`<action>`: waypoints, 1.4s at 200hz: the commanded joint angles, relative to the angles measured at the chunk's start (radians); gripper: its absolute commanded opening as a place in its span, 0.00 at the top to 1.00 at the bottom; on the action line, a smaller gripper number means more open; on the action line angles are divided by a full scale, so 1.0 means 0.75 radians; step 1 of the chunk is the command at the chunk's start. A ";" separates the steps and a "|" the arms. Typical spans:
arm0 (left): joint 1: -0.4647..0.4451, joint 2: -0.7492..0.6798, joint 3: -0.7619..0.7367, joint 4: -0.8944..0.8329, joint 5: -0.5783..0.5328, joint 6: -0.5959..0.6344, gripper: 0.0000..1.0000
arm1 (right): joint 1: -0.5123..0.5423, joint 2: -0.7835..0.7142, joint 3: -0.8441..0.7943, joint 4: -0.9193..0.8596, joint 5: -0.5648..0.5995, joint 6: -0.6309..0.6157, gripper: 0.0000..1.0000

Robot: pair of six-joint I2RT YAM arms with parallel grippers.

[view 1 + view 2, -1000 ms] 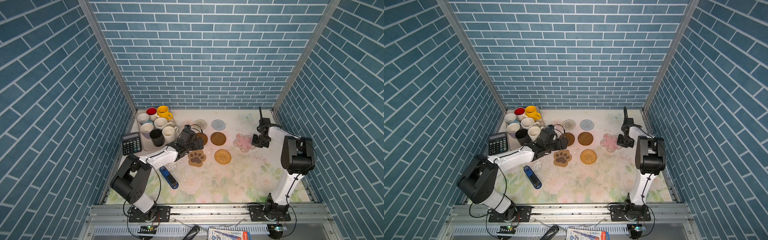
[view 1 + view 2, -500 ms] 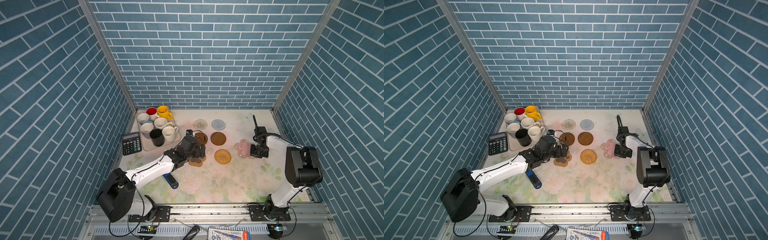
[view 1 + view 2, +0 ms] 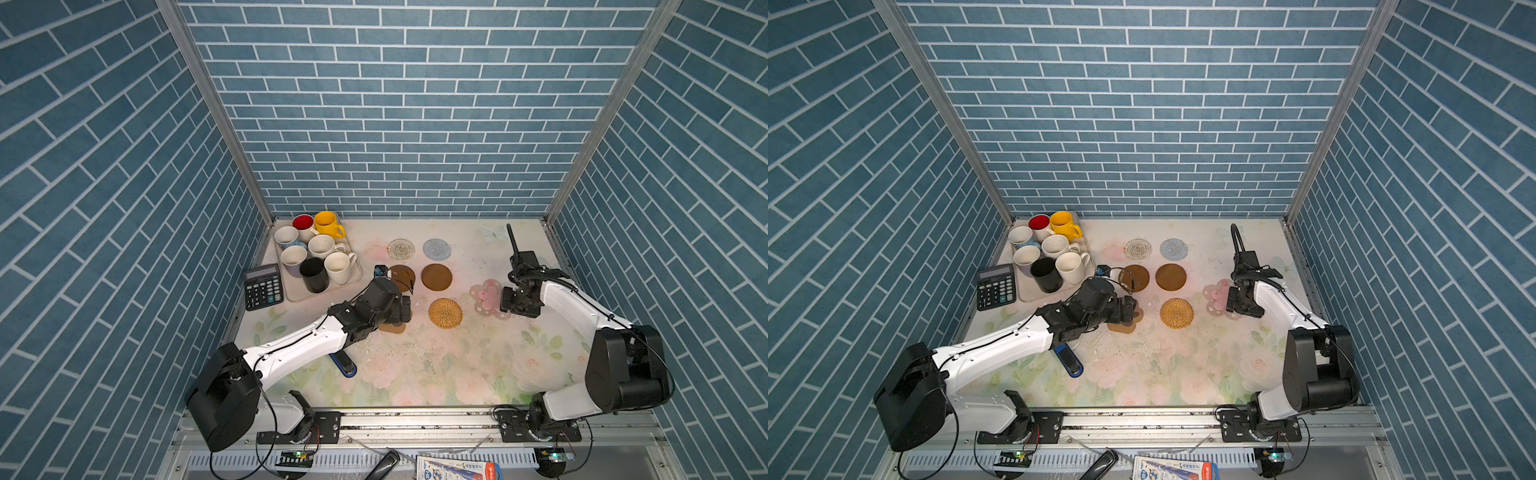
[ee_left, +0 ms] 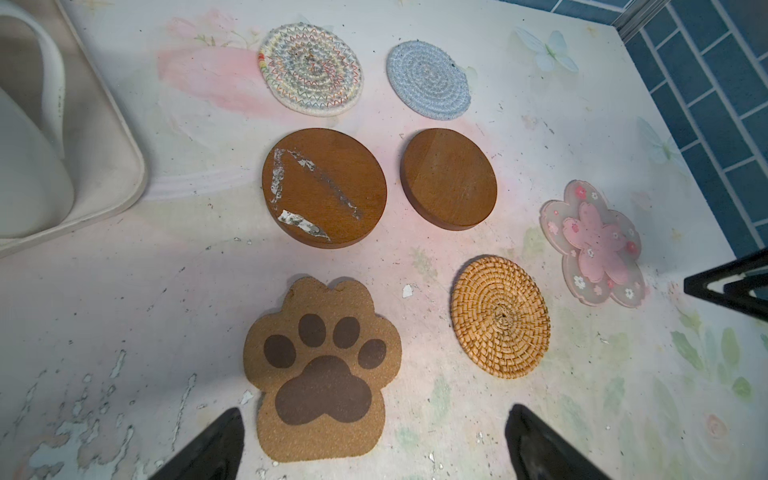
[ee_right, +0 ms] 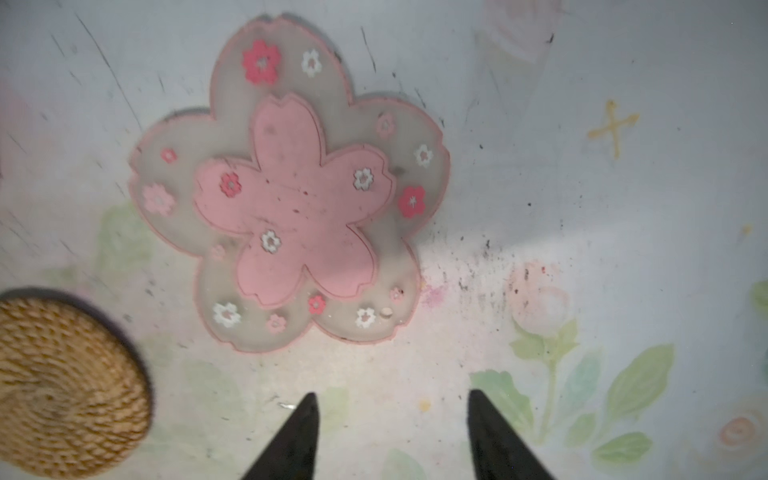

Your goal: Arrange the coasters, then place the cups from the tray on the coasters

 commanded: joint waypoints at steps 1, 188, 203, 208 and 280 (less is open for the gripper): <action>-0.005 -0.007 0.027 -0.060 -0.028 0.026 0.01 | -0.039 0.130 0.176 -0.010 -0.015 -0.040 0.30; -0.017 0.114 0.070 -0.047 -0.032 0.077 0.01 | -0.050 0.737 0.689 0.050 -0.039 -0.033 0.27; -0.019 0.100 0.051 -0.042 -0.032 0.072 0.01 | -0.045 0.741 0.680 0.055 -0.029 -0.035 0.27; -0.020 0.095 0.045 -0.040 -0.032 0.070 0.01 | -0.045 0.743 0.677 0.054 -0.028 -0.034 0.27; -0.024 0.055 -0.001 -0.042 -0.041 0.057 0.01 | -0.029 0.766 0.653 0.070 -0.033 -0.031 0.25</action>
